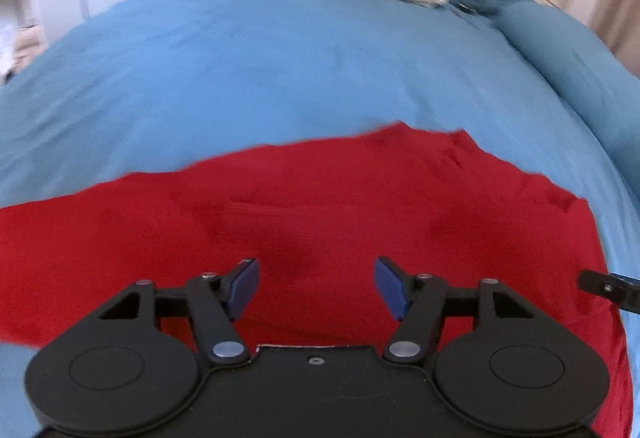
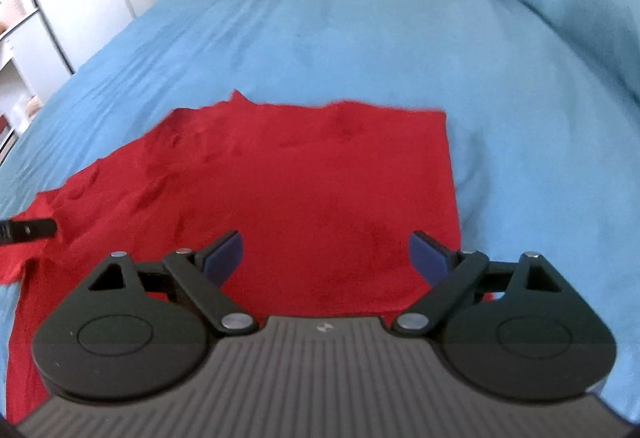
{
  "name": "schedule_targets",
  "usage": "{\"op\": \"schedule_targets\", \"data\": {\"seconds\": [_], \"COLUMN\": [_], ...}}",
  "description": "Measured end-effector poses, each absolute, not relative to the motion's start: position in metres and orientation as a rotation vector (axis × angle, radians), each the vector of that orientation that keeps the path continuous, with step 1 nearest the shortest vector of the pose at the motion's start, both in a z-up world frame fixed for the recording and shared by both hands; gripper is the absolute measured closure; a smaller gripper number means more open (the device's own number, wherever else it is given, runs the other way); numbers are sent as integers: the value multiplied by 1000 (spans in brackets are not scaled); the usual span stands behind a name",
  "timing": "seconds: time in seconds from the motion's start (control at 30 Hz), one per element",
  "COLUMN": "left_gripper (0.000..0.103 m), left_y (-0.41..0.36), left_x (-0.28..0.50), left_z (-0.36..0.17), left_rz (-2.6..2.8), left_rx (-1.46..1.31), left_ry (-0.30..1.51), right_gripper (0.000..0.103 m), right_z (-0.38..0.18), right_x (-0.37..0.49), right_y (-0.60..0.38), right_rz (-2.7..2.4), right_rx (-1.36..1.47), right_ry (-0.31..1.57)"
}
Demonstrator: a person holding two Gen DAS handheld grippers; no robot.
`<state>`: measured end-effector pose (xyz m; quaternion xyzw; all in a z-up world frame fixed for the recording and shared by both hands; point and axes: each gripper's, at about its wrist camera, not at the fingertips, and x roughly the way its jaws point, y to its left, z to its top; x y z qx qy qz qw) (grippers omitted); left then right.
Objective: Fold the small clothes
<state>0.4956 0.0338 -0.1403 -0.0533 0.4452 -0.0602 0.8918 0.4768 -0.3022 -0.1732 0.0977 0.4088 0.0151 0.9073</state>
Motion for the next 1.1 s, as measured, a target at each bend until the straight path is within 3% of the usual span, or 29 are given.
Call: {"op": "schedule_targets", "data": {"seconds": [0.23,0.37,0.53,0.6,0.7,0.9,1.1], "left_gripper": [34,34,33,27,0,0,0], "left_y": [29,41,68,84,114,198,301], "left_x": [507,494,454,439,415,382,361], "left_z": [-172,-149,-91,-65,-30,-3,-30], "left_rz": [-136,-111,-54,-34,30,160,332], "left_rx": [-80,-101,-125,-143,-166,-258,-342], "left_ry": [991,981,924,901,858,830,836], "right_gripper": [0,0,0,0,0,0,0], "right_z": [-198,-190,-133,-106,-68,-31,-44], "right_x": [473,470,454,448,441,428,421], "right_y": [-324,-324,-297,-283,-257,-189,-132], "right_rz": [4,5,18,34,61,23,62], "right_rx": [256,240,151,123,107,42,97], "right_ry": [881,889,847,846,852,825,882]}}
